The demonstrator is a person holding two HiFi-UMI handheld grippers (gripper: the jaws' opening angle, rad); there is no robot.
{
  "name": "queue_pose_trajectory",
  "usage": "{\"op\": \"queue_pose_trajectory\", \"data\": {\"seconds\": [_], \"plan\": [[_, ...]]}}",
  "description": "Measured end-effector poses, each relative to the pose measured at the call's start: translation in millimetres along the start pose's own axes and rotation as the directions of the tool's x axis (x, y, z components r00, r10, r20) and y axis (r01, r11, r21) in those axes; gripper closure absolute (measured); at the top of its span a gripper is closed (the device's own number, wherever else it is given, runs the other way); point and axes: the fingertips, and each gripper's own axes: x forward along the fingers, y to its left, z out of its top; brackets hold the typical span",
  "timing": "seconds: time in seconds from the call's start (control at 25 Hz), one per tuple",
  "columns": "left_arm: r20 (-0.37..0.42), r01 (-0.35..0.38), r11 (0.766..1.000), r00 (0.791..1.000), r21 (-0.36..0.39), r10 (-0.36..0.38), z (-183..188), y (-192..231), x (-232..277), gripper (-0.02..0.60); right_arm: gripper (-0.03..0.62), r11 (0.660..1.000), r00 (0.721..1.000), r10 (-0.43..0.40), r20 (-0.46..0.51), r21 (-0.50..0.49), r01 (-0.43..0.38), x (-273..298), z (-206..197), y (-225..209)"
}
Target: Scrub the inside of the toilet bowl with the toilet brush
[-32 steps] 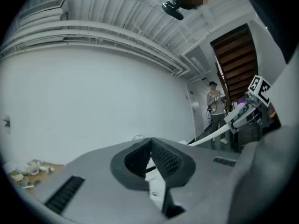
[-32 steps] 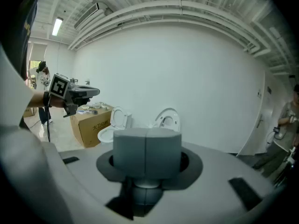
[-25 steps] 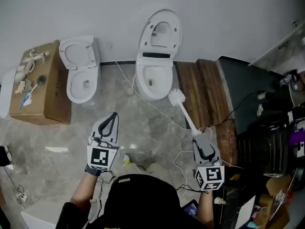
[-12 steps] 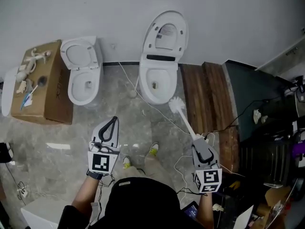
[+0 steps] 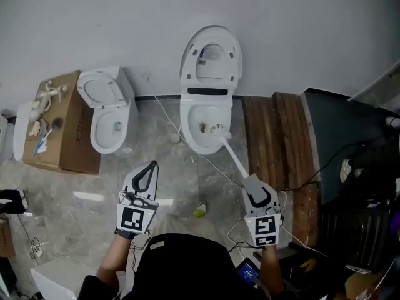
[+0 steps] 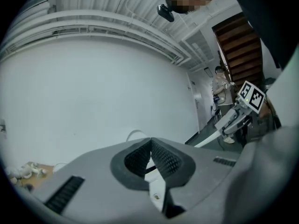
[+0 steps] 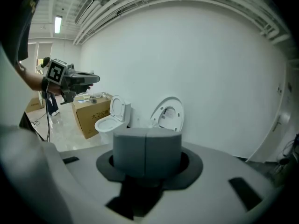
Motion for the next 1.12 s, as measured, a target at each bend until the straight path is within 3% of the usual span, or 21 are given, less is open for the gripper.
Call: {"op": "queue_pose_trajectory", "data": {"seconds": [0.28, 0.6, 0.72, 0.84, 0.96, 1.12], "plan": [[-0.087, -0.079, 0.997, 0.993, -0.011, 0.078, -14, 2, 20, 0.571, 0.444, 0.995, 0.995, 0.074, -0.065, -0.064, -0.078, 57, -13, -35], [-0.113, -0.114, 0.992, 0.988, -0.051, 0.107, -47, 60, 68, 0.571, 0.444, 0.977, 0.978, 0.123, -0.167, -0.152, -0.149, 147, 2, -30], [-0.064, -0.081, 0.994, 0.995, -0.074, 0.076, -49, 83, 102, 0.571, 0.444, 0.973, 0.971, 0.117, -0.209, -0.174, -0.155, 172, 14, -26], [-0.028, 0.006, 0.998, 1.000, -0.067, -0.008, -55, 96, 137, 0.571, 0.444, 0.963, 0.961, 0.102, -0.258, -0.218, -0.160, 200, 26, -27], [-0.078, 0.156, 0.986, 0.985, 0.054, -0.152, -82, 102, 170, 0.569, 0.444, 0.944, 0.947, 0.089, -0.309, -0.277, -0.179, 241, 29, -28], [-0.127, 0.188, 0.981, 0.975, 0.049, -0.181, -131, 113, 197, 0.571, 0.444, 0.923, 0.925, 0.109, -0.363, -0.309, -0.230, 308, 5, -22]]}}
